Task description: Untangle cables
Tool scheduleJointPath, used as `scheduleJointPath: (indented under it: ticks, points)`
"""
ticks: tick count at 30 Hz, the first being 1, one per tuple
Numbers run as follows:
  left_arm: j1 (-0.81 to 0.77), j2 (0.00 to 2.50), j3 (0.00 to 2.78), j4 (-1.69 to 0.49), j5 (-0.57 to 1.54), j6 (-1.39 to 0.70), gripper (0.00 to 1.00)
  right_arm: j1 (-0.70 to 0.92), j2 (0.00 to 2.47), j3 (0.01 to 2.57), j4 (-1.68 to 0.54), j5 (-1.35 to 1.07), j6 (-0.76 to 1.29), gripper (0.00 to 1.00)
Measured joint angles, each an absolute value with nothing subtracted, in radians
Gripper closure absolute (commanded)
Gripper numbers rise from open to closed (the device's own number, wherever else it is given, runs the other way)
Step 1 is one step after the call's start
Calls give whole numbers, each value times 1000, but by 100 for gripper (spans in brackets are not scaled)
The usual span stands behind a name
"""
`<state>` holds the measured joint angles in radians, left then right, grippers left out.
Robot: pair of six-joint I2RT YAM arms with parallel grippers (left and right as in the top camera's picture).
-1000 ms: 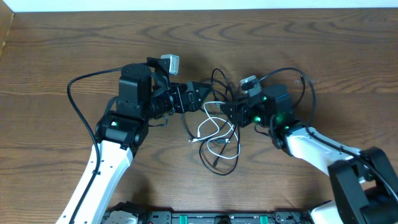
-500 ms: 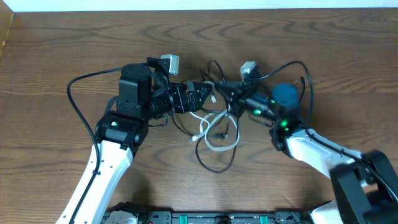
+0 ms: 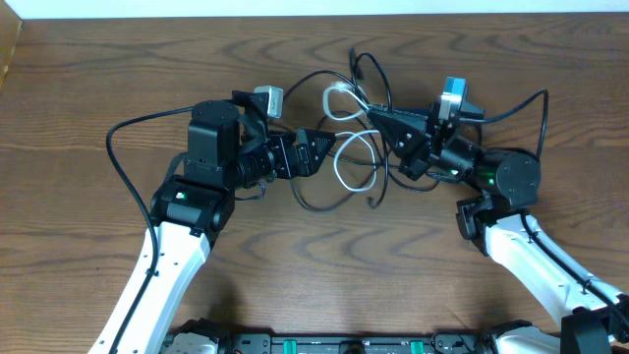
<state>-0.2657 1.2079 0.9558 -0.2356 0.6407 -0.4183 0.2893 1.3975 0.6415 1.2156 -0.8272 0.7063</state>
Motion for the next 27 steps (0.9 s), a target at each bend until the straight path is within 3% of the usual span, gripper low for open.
scheduleJointPath:
  ticks: [27]
  points:
    - [-266,1208,956,-235,641,-418,2,279,1398,641,1171,-885,732,99]
